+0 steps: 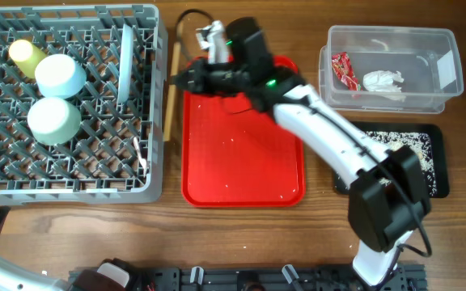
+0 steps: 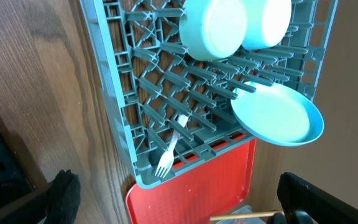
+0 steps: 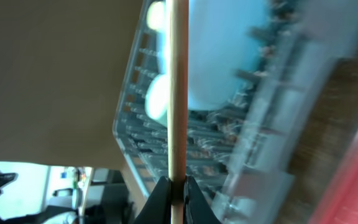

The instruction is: Sort waste into correct bins and load items into the dishwasher rack

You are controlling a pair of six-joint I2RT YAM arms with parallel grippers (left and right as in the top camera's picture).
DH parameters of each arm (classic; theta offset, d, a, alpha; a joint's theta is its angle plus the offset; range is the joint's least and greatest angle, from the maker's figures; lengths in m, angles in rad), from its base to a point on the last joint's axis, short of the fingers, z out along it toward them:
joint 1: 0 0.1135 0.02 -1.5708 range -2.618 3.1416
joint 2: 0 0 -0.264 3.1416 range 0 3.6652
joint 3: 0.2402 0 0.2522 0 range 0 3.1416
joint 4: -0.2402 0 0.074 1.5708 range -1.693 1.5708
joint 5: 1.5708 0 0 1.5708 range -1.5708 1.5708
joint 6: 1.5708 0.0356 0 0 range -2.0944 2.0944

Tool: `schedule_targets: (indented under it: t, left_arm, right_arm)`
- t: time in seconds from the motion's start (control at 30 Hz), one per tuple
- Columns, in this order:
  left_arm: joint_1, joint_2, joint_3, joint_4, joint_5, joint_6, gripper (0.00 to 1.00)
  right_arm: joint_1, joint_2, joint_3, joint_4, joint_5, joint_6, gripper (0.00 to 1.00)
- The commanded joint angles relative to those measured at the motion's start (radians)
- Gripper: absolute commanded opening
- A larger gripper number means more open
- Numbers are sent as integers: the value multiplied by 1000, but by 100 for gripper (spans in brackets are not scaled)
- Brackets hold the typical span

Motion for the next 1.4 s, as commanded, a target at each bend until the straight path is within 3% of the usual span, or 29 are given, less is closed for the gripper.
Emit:
schedule_targets:
  t: [0.0,0.2,0.4,0.67,0.77,0.9,1.03,1.1,1.13,1.23,1.37]
  left_arm:
    - [6,-7,-4,0,-6,-9,100]
    - [7,-7,-4,0,-6,-9,100]
    - [7,-7,-4,0,-6,-9,100]
    - [7,-7,-4,0,-6,-9,100]
    - [7,-7,-4,0,-6,-9,100]
    - [6,-7,-4,0,-6,-9,100]
    - [6,-7,-4,0,-6,-9,100]
    - [7,-7,-4,0,-6,-9,100]
    - [7,-7,-4,0,-6,-9,100]
    - [6,-7,-4,0,-6,-9,100]
    - [6,-7,-4,0,-6,-9,100]
  right_arm:
    - [97,67,5,40,145,194,4]
    - [151,133,5,107,221,270,4]
    - [155,183,5,163,201,209,6]
    - [163,199,5,126,171,-11,20]
    - [163,198,7,84,133,-55,35]
    - [128,148,48,-51,134,-82,39]
    - [50,-3,105,-256,130,-211,48]
    - [-10,-108,106,-373,134,-283,73]
    - [-70,-200,106,-493,148,-326,100]
    - [-175,-337,106,-714,209,-343,100]
    - [-286,-504,105,-1049,452,-389,100]
